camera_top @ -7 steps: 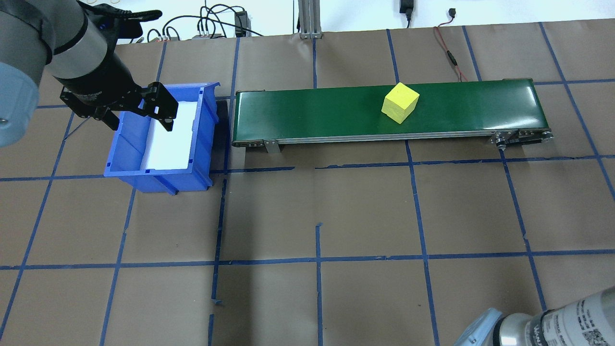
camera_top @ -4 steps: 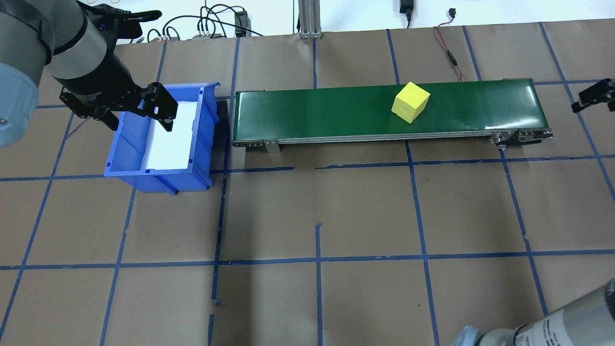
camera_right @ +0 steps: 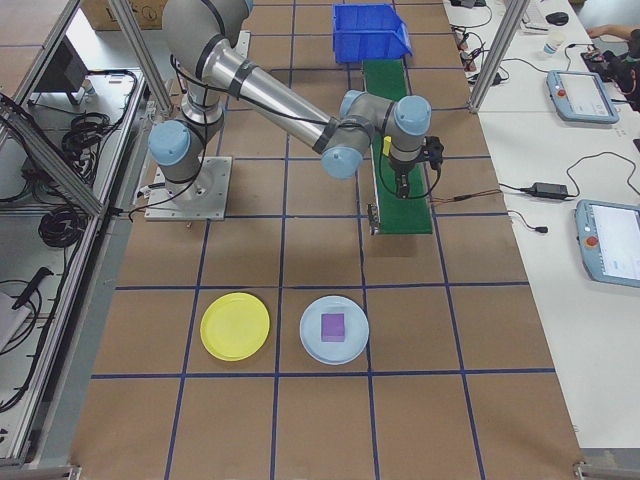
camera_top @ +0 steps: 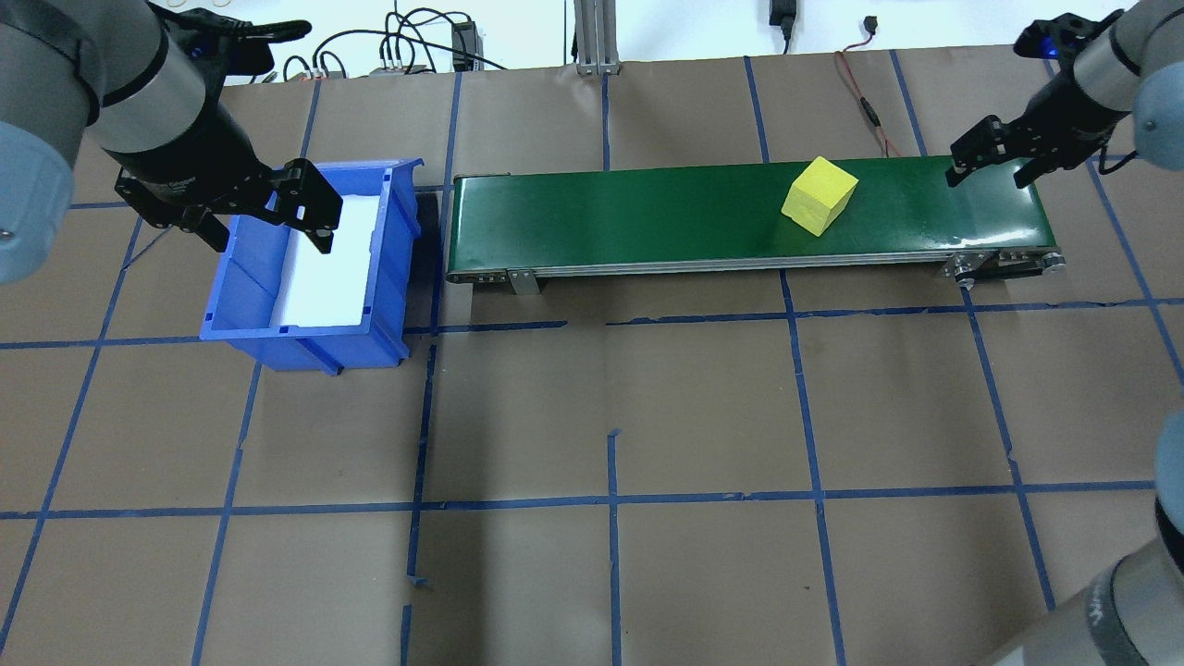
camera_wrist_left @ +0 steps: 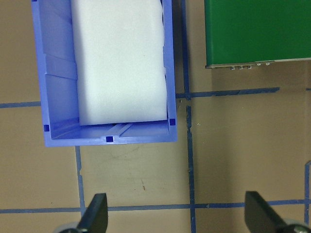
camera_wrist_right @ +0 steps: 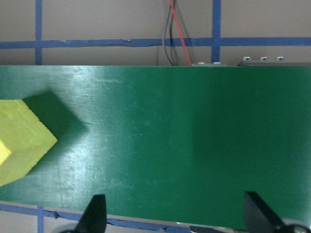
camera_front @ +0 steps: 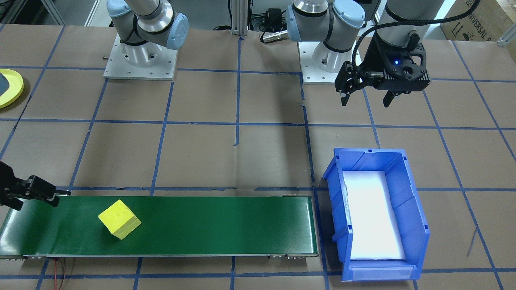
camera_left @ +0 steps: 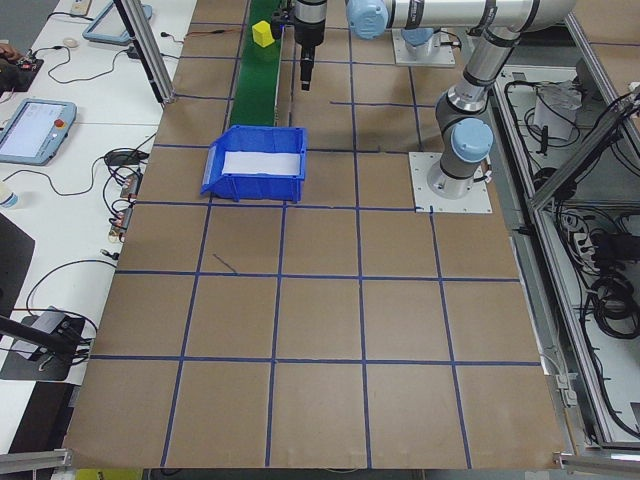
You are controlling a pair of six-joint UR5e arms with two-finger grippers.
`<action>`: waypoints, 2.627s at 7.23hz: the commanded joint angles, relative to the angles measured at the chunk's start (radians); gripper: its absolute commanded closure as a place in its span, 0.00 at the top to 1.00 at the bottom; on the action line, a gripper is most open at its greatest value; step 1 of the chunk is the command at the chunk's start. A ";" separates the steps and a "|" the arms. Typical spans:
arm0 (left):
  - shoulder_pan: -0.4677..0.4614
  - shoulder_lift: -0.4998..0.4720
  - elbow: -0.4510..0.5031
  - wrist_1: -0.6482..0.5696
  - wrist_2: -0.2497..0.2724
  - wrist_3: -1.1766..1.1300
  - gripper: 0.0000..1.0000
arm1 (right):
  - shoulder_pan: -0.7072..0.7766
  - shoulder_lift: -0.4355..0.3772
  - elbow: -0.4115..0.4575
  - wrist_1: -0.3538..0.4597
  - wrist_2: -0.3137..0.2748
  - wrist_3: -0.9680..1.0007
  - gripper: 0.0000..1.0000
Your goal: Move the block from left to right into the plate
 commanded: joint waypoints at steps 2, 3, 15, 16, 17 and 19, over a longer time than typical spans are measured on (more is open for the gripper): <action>0.001 0.000 -0.002 0.000 -0.001 0.003 1.00 | 0.078 0.021 -0.019 -0.013 0.006 0.090 1.00; 0.003 0.000 -0.002 0.000 -0.001 0.003 1.00 | 0.101 0.030 -0.030 -0.013 0.003 0.090 1.00; 0.005 0.000 -0.003 0.000 -0.001 0.003 1.00 | 0.103 0.081 -0.010 -0.028 0.004 0.088 1.00; 0.005 0.000 -0.003 0.000 -0.001 0.003 1.00 | 0.103 0.081 -0.002 -0.033 0.004 0.088 1.00; 0.005 0.000 -0.003 0.000 -0.001 0.003 1.00 | 0.103 0.081 0.001 -0.033 0.004 0.088 1.00; 0.005 0.000 -0.003 0.000 -0.001 0.003 1.00 | 0.103 0.081 0.011 -0.033 0.004 0.088 0.99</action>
